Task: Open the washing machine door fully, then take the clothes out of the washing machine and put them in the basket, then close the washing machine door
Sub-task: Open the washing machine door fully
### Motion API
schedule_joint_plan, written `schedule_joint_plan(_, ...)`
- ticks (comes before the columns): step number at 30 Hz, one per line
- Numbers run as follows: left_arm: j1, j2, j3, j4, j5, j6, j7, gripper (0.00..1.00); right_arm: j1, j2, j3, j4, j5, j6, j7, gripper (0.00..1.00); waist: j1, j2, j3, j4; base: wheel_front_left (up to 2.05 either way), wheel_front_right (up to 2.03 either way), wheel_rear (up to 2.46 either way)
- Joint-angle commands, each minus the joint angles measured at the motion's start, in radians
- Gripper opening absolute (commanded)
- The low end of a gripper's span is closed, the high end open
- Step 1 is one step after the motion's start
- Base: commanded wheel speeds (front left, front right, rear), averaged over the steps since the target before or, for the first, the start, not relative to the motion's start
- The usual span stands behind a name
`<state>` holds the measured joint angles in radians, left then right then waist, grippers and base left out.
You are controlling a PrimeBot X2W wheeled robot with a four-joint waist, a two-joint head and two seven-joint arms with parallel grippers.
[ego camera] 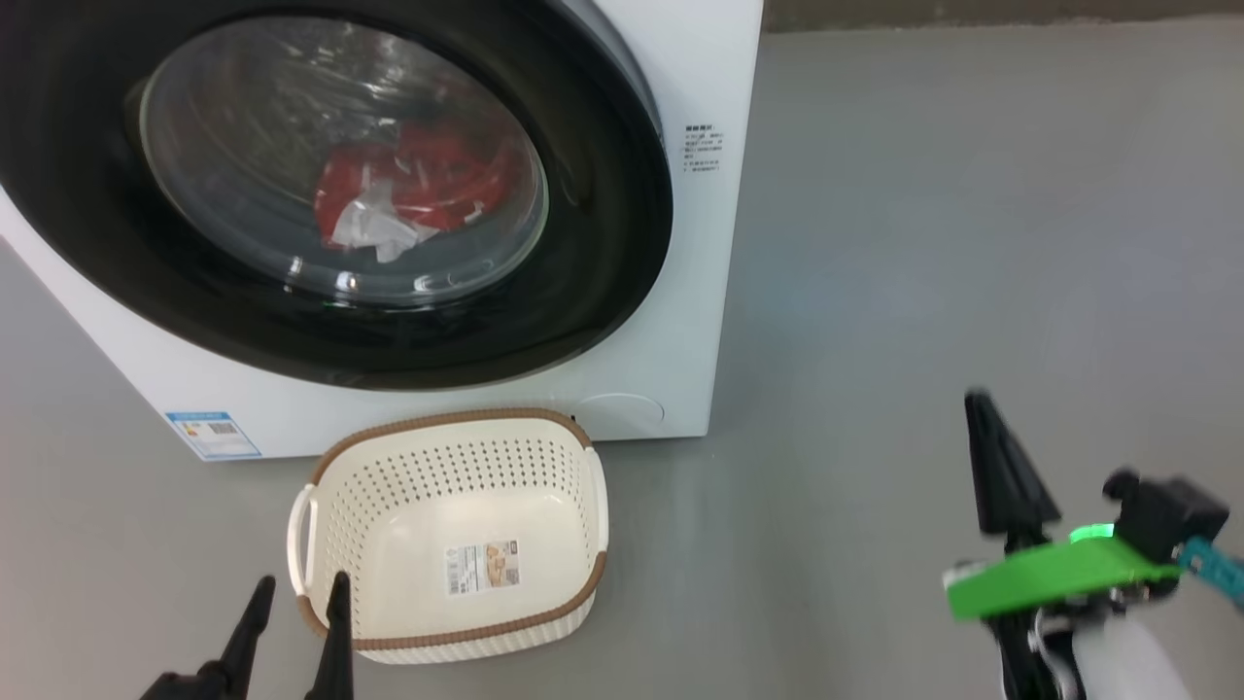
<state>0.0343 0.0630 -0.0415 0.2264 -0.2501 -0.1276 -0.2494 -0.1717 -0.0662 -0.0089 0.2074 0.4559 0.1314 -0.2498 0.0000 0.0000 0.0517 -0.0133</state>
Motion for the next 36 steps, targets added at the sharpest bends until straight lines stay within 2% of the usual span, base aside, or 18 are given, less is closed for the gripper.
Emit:
schedule_joint_plan(1,-0.05,0.014,0.026,-0.03,-0.011,-0.003,-0.012,1.0,-0.069,-0.002,0.033,-0.035,0.027,-0.001,-0.012,0.0,0.0,0.0,0.022,-0.001,0.0,0.0,0.0)
schedule_joint_plan(12,-0.13,0.037,-0.024,-0.031,-0.039,-0.003,-0.012,1.0,-0.379,-0.027,0.057,-0.033,0.126,-0.001,-0.012,0.0,0.0,0.0,0.111,0.037,0.0,0.0,0.0)
schedule_joint_plan(15,-0.15,0.045,-0.034,-0.027,-0.05,-0.003,-0.012,1.0,-0.489,-0.046,0.062,-0.006,0.158,-0.001,-0.012,0.0,0.0,0.0,0.139,0.057,0.0,0.0,0.0)
schedule_joint_plan(20,-0.169,0.052,-0.048,-0.022,-0.059,-0.003,-0.012,1.0,-0.584,-0.072,0.08,0.05,0.207,-0.001,-0.012,0.0,0.0,0.0,0.163,0.078,0.0,0.0,0.0)
schedule_joint_plan(24,-0.187,0.056,-0.057,-0.021,-0.068,-0.003,-0.012,1.0,-0.673,-0.112,0.157,0.136,0.346,-0.001,-0.001,0.0,0.0,0.0,0.188,0.096,0.0,0.0,0.0)
schedule_joint_plan(30,-0.212,0.066,-0.073,-0.016,-0.079,-0.003,-0.012,1.0,-0.8,-0.167,0.252,0.259,0.571,-0.001,0.154,0.0,0.0,0.0,0.225,0.113,0.0,0.0,0.0)
schedule_joint_plan(36,-0.232,0.075,-0.089,-0.011,-0.088,-0.003,-0.012,1.0,-0.879,-0.192,0.296,0.31,0.846,-0.001,0.389,0.0,0.0,0.0,0.256,0.126,0.0,0.0,0.0)
